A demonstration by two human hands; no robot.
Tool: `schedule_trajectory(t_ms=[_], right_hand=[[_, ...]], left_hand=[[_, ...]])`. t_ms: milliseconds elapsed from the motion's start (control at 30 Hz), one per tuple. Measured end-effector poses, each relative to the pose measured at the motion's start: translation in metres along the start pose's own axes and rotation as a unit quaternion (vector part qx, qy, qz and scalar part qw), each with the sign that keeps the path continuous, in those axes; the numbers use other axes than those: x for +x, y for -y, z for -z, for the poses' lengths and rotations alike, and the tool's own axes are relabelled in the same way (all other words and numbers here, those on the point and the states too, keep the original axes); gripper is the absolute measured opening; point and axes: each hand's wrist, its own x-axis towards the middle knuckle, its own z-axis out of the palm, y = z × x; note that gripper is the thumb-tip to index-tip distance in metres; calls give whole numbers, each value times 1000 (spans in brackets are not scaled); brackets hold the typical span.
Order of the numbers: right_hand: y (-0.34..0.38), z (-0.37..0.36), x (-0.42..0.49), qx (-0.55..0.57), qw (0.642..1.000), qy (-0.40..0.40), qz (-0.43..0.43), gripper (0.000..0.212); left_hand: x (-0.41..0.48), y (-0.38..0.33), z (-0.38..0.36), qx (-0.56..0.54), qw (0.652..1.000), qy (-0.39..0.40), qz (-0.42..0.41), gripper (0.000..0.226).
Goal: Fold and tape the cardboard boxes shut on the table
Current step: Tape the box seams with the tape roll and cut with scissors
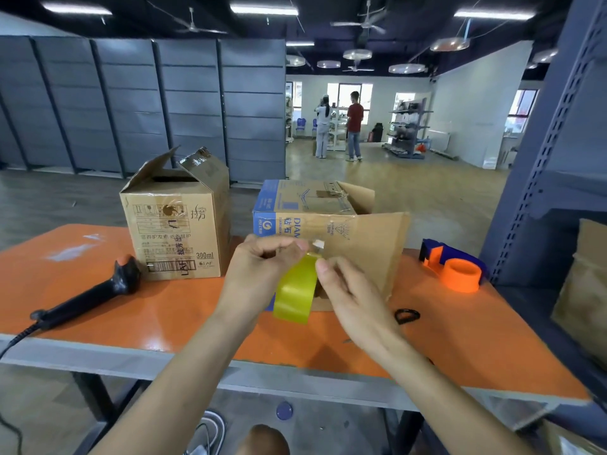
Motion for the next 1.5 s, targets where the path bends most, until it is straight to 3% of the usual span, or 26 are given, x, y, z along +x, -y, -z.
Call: schedule_trajectory(t_ms=[67, 200, 367, 600, 733, 833, 933, 1000, 1133, 1267, 1500], right_hand=[[6, -5, -6, 97, 994, 39, -39, 48], [14, -11, -8, 191, 978, 83, -11, 29], [21, -9, -13, 154, 986, 62, 9, 32], [25, -11, -11, 206, 972, 28, -111, 46], [18, -13, -14, 159, 981, 8, -110, 61], [15, -12, -12, 177, 980, 25, -85, 51], [18, -17, -10, 194, 976, 15, -97, 17], [18, -23, -6, 181, 977, -17, -107, 25], [21, -28, 4, 127, 986, -69, -81, 48], [19, -30, 21, 109, 987, -97, -63, 44], [11, -39, 40, 102, 986, -118, -58, 37]], left_hand=[[-3, -2, -3, 27, 999, -26, -10, 11], [-5, -7, -8, 14, 999, -29, -27, 20], [-6, -7, 0, 0, 999, -35, -22, 13], [4, -17, -2, 50, 991, -50, -115, 16], [16, -26, 4, 59, 995, -40, -76, 15], [24, -24, 15, 50, 996, -34, -70, 18], [43, -22, 23, 127, 986, -36, -106, 12], [61, -23, 27, 154, 982, -22, -108, 6], [94, -25, 32, 167, 981, 47, -85, 16], [118, -18, 32, 174, 979, 76, -75, 6], [134, -3, 36, 167, 983, 44, -69, 10]])
